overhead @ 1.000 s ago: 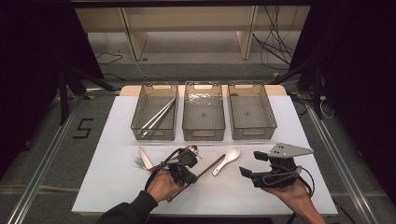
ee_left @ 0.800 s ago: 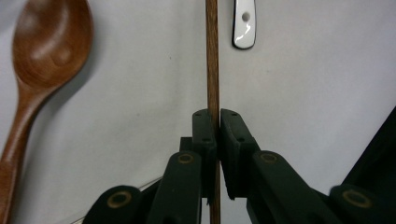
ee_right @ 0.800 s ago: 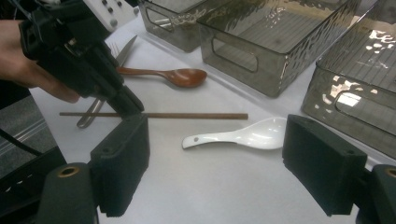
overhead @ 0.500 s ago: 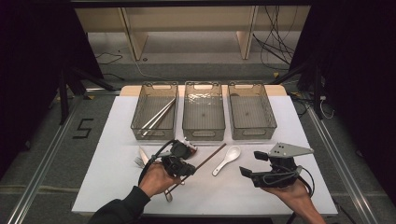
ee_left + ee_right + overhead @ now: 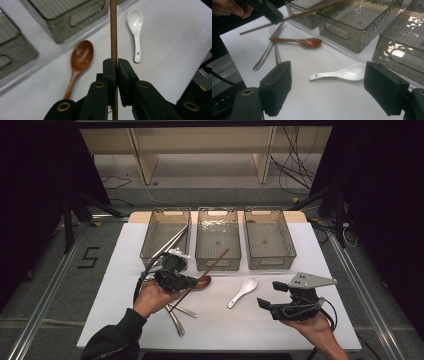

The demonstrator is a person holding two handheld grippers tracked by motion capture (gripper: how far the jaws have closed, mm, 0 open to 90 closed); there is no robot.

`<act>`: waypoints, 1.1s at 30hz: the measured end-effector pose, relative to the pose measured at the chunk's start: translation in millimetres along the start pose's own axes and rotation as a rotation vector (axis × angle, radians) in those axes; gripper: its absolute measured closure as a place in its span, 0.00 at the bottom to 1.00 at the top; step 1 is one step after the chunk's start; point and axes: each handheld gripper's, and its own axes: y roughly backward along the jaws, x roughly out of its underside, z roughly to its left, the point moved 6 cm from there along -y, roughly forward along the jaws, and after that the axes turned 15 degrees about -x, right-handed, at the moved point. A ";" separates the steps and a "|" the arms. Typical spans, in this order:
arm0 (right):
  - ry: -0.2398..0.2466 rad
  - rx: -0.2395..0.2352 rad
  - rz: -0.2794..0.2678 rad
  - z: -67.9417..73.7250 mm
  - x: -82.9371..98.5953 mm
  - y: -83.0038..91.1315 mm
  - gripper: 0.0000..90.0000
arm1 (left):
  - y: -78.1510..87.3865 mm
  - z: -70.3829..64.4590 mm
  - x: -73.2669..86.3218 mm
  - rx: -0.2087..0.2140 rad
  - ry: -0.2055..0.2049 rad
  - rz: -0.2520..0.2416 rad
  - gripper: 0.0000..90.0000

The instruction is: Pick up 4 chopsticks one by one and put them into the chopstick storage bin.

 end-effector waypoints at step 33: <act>-0.011 -0.008 -0.003 -1.5 0.1 -1.4 0.26 | 1.7 117.7 -41.4 -0.118 0.254 -0.153 0.94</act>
